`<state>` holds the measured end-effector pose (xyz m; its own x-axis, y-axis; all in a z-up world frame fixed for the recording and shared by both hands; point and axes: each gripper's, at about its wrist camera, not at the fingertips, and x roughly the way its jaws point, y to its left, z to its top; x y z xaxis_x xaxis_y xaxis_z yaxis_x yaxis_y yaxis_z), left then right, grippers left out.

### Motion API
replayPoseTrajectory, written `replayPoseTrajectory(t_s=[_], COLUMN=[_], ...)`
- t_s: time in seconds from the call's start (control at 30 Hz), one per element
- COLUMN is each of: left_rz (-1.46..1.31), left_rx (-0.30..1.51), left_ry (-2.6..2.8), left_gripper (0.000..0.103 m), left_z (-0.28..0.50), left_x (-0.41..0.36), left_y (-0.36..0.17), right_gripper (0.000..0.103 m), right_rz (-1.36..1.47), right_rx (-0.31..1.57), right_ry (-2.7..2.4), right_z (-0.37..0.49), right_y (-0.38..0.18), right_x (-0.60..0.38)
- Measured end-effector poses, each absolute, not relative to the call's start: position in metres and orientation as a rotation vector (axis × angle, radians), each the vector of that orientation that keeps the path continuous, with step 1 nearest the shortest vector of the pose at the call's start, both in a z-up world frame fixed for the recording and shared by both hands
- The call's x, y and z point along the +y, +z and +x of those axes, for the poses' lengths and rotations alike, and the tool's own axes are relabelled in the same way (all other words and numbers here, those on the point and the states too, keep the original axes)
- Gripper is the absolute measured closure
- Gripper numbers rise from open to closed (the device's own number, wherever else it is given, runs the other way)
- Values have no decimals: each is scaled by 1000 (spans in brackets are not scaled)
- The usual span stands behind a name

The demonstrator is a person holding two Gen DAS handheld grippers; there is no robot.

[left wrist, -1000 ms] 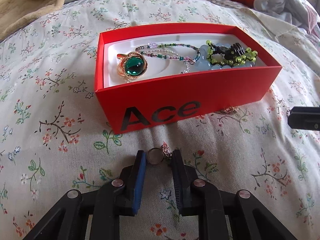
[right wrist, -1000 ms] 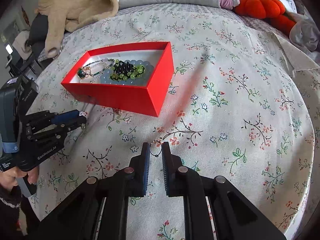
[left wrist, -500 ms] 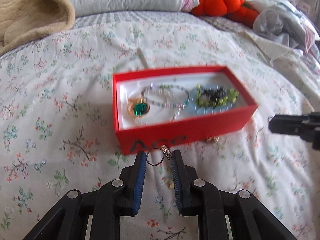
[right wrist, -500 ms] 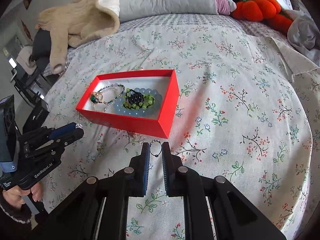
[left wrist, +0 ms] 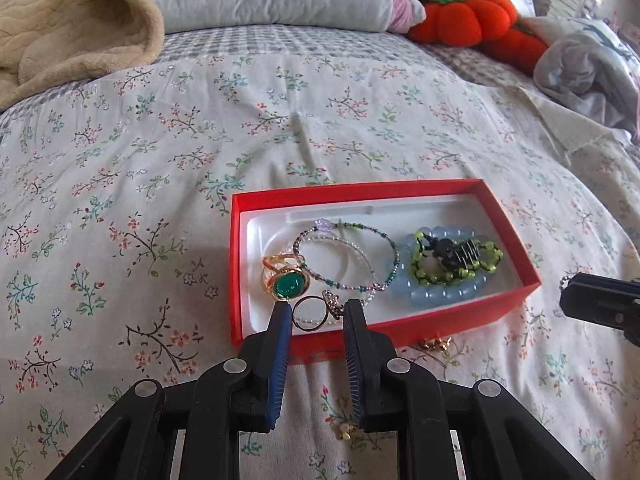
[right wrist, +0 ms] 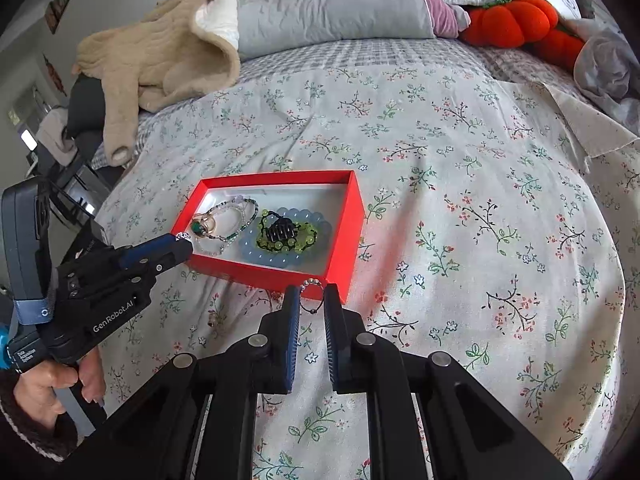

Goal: Organize jewelry
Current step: 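Carry both rings into the red box and open both tools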

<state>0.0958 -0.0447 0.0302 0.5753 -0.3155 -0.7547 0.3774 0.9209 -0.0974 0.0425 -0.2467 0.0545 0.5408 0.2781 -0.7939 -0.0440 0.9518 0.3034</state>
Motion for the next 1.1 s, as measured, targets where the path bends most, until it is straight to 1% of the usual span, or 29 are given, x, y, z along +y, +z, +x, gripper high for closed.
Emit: replayPoseTrajectory(t_s=[0.23,0.37,0.47,0.6,0.87,1.1], left_rz=[56,55,56,41,21,14], left_rx=[877,878,878,870,899,916], left_ry=[-394,-391,-392,-399,-401,-394], left_gripper=[81,74,73,66,65,65], left_z=[99,94,90,83,78,83], left_x=[-46,-44,-42,-36,-21,-14], left_y=[30,32,34,36,30,24], right_gripper=[90,90,90,90,90,87], right_rz=[278,276,281,301,327,334], right_rx=[977,972,973,979,1008,1033], right_ry=[191,197,195,188,154,146], right_z=[50,57,63,74,93,101], right_y=[58,61,62,61,54,47], right_x=[-247,-244,-242,-242,-239,-236])
